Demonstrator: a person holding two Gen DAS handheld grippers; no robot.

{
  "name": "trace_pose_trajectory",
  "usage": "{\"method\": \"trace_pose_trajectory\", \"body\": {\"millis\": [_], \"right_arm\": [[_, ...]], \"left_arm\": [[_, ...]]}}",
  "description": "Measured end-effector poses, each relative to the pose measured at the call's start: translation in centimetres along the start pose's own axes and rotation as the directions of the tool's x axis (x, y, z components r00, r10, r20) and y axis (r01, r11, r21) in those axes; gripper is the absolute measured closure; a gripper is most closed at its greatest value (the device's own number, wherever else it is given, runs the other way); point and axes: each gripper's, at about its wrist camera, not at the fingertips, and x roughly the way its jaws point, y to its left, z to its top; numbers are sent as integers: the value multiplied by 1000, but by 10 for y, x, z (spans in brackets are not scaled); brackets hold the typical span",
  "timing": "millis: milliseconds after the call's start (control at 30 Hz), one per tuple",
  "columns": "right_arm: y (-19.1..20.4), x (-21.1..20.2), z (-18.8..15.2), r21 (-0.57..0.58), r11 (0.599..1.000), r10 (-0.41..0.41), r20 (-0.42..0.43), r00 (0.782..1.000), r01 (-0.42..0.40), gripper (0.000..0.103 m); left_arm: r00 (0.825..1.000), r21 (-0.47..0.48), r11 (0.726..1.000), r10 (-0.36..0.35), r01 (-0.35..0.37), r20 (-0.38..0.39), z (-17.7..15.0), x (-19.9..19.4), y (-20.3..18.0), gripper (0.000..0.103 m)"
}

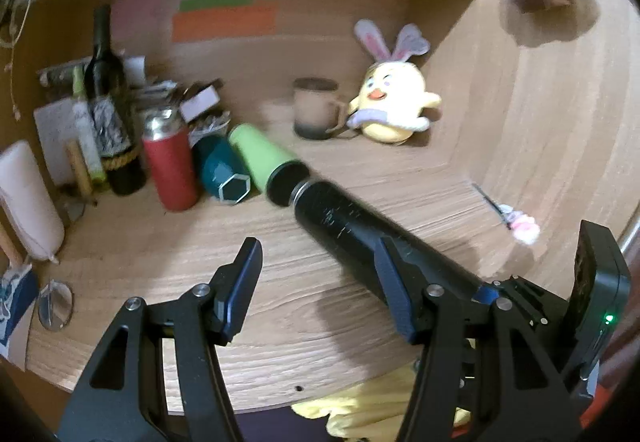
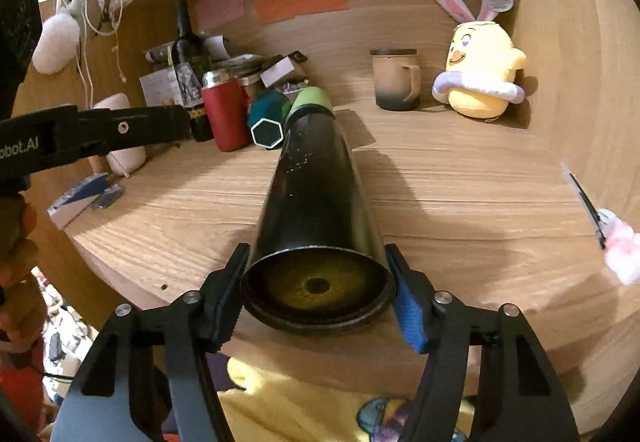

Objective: Flip cup upside down
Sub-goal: 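Rotate the right gripper to turn the black tumbler upright, open end up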

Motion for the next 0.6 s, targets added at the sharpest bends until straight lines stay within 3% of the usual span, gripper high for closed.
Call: {"method": "trace_pose_trajectory", "body": {"millis": [400,600], "right_arm": [[12,-49,46,-81,997,23,193,981,-8,42],[13,-45,76,-103,994,44,241,970,-20,42]], "left_arm": [[980,72,981,-186,181,76,32,-38,-29,45],[978,106,977,-196,187,77,63,-31,-28,45]]}}
